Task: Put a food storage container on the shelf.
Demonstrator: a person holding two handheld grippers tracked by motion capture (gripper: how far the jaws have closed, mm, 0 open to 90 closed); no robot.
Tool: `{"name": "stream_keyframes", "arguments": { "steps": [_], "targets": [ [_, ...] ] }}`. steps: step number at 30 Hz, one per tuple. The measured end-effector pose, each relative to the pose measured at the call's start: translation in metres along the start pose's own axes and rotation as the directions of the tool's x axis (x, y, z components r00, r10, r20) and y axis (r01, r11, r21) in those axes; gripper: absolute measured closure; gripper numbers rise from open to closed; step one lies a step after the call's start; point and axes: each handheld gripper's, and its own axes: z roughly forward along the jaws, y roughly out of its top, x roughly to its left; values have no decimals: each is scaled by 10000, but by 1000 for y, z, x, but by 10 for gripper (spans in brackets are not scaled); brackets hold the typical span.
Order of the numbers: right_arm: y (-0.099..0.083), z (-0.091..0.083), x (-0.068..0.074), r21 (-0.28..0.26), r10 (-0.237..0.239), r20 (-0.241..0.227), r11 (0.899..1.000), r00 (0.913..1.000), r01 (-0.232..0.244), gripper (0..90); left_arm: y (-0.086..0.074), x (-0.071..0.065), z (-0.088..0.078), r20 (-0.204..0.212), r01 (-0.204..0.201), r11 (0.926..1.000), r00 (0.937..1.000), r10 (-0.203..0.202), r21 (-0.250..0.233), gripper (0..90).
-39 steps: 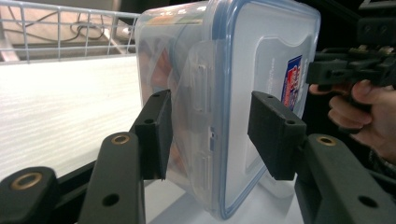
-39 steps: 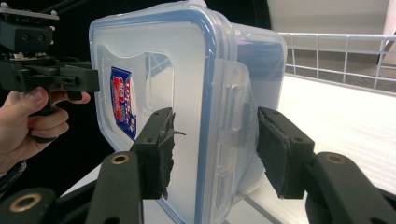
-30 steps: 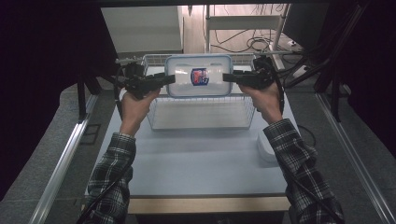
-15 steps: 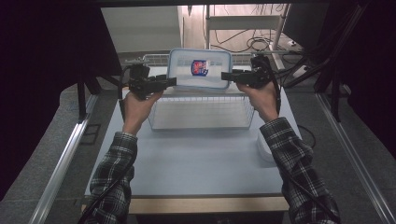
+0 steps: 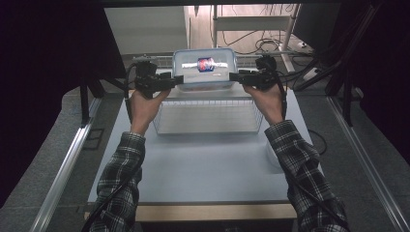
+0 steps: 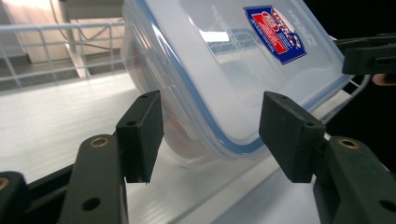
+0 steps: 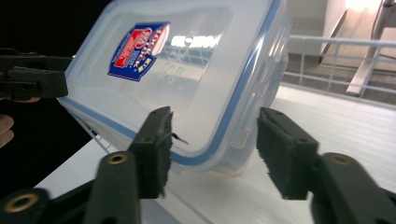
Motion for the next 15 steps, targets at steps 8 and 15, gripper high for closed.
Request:
{"name": "stream_keyframes", "arguments": {
  "steps": [8,15],
  "targets": [
    [3,0,-1,-37,174,35,9998,9998,-174,539,2,4,2,256,198,9997,9995,-194,-147,460],
    [5,-2,1,156,-180,78,9997,9998,179,582,2,2,-1,227,95,9999,9997,-93,-64,470]
  ]
}}
